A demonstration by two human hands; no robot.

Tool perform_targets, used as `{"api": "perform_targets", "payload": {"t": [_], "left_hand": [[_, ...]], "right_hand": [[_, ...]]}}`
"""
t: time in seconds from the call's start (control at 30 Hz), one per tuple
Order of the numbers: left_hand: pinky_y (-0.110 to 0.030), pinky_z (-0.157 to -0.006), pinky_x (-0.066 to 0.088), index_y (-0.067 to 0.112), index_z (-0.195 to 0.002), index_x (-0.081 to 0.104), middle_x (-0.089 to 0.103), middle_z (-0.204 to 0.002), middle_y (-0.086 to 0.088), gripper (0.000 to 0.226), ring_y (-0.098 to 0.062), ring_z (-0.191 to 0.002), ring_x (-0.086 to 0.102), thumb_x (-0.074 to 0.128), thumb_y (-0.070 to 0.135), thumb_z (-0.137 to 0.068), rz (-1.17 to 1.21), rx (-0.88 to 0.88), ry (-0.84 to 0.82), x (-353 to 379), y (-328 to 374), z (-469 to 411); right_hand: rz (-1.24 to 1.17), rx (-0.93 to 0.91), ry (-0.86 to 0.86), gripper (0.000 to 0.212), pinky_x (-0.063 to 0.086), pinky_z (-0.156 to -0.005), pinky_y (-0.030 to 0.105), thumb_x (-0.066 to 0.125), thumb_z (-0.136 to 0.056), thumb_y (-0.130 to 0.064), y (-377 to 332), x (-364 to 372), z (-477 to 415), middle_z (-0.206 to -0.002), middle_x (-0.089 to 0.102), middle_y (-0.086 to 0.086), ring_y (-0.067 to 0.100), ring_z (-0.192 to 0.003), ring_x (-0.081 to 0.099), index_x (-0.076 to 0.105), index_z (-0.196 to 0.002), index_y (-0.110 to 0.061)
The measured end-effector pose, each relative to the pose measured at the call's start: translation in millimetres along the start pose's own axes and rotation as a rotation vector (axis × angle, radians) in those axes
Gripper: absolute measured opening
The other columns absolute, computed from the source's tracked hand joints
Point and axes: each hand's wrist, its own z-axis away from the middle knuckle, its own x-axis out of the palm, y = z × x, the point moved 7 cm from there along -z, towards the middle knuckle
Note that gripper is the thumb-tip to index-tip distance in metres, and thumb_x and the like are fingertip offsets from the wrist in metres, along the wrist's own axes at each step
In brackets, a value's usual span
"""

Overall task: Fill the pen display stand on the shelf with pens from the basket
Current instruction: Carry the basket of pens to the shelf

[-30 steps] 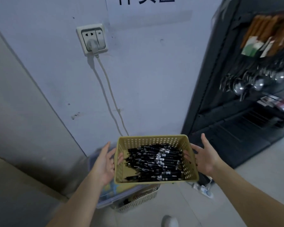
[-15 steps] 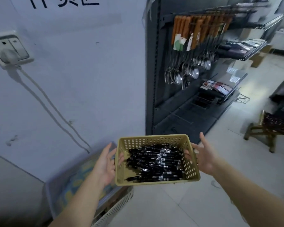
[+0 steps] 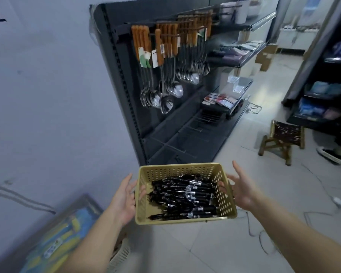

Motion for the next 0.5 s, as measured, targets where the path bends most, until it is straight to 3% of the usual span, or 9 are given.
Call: {"api": "perform_targets", "payload": {"t": [0.3,0.37,0.5], "left_hand": [[-0.031,-0.071,0.048,0.013,-0.12,0.055,0.064,-0.096,-0.01,0.049,-0.019,-0.085,0.06,0.053,0.049,-0.087,-0.088,-0.019,-0.038,126,-33,-34],[-0.032,-0.071,0.048,0.012,-0.123,0.054,0.066,-0.097,-0.011,0.052,-0.02,-0.088,0.061,0.054,0.049,-0.087,-0.123,-0.017,-0.055,149,-38,-41],[-0.033,-0.078,0.049,0.012,-0.126,0.053,0.065,-0.103,-0.012,0.054,-0.021,-0.093,0.062,0.056,0.048,-0.086,-0.14,-0.035,-0.08,188,-49,-57]], "right_hand": [[-0.073,-0.039,0.051,0.067,0.046,-0.072,0.039,0.048,-0.083,-0.064,-72,-100,-8,-0.096,0.062,0.012,0.025,-0.089,0.06,0.052,-0.128,-0.014],[-0.076,-0.044,0.058,0.066,0.046,-0.076,0.042,0.047,-0.083,-0.065,-84,-118,-8,-0.107,0.062,0.014,0.028,-0.098,0.06,0.053,-0.127,-0.016],[-0.112,-0.055,0.102,0.064,0.047,-0.075,0.042,0.047,-0.083,-0.065,-104,-149,-10,-0.111,0.061,0.015,0.03,-0.099,0.06,0.054,-0.126,-0.017]]}}
